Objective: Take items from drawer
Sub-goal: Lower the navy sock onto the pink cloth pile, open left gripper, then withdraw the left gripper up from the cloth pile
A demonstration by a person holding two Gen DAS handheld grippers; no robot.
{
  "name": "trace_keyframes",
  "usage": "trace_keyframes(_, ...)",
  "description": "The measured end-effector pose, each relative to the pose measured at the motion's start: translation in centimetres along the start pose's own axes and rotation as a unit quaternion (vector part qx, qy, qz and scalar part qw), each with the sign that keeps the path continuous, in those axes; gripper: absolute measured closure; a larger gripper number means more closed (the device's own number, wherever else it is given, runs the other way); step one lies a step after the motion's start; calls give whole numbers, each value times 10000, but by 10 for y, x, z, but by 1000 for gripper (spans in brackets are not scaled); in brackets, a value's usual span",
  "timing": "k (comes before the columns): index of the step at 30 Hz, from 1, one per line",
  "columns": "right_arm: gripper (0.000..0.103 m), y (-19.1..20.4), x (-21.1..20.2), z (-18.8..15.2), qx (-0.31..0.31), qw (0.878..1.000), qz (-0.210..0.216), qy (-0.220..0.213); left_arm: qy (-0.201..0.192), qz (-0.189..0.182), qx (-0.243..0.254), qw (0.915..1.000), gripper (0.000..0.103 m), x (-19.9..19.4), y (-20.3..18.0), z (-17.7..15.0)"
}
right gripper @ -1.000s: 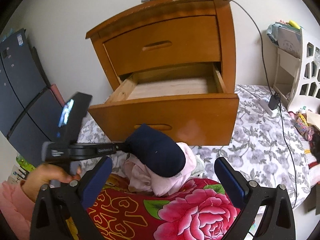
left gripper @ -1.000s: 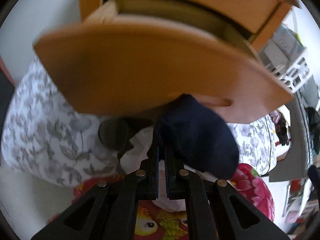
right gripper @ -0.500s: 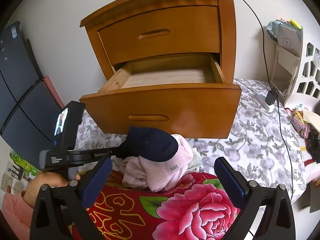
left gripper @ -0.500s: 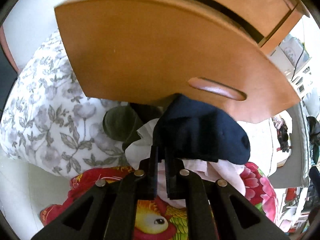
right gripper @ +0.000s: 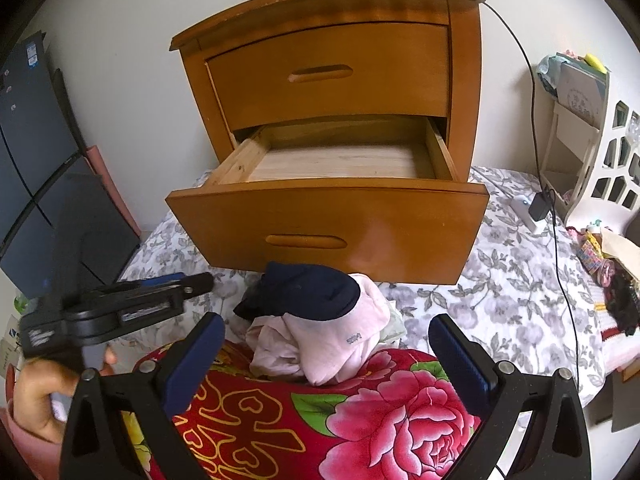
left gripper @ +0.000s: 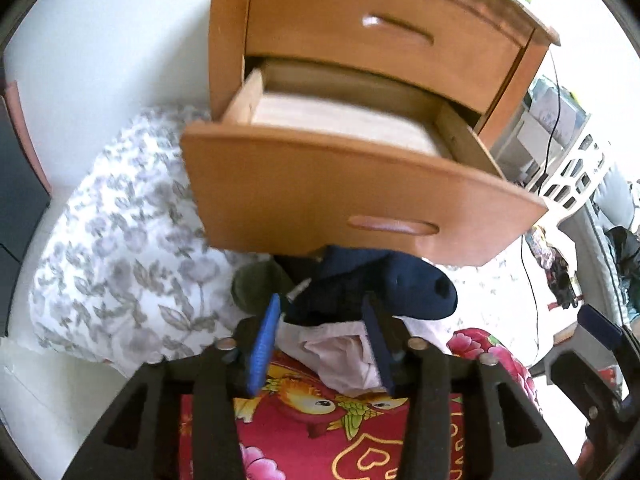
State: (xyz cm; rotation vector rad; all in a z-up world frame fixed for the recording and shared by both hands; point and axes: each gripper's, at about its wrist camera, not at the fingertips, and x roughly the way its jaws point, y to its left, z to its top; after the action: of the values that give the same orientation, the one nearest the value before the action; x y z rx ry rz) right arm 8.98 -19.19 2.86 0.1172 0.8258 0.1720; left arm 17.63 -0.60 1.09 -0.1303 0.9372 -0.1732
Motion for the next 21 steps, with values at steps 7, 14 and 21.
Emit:
trace_keyframes(7,0,0,0,11,61,9999,-113,-77,-432,137,-33,9990,34,-26,7,2)
trace_keyframes(14,0,-1,6,34,151,9998,-106,-68,-588,467,-72,9972,16,-38,10,14)
trace_keyframes(21,0,1,9,50,179,9998,-85,20,-718,489,-145,9961,14,-55,6,32)
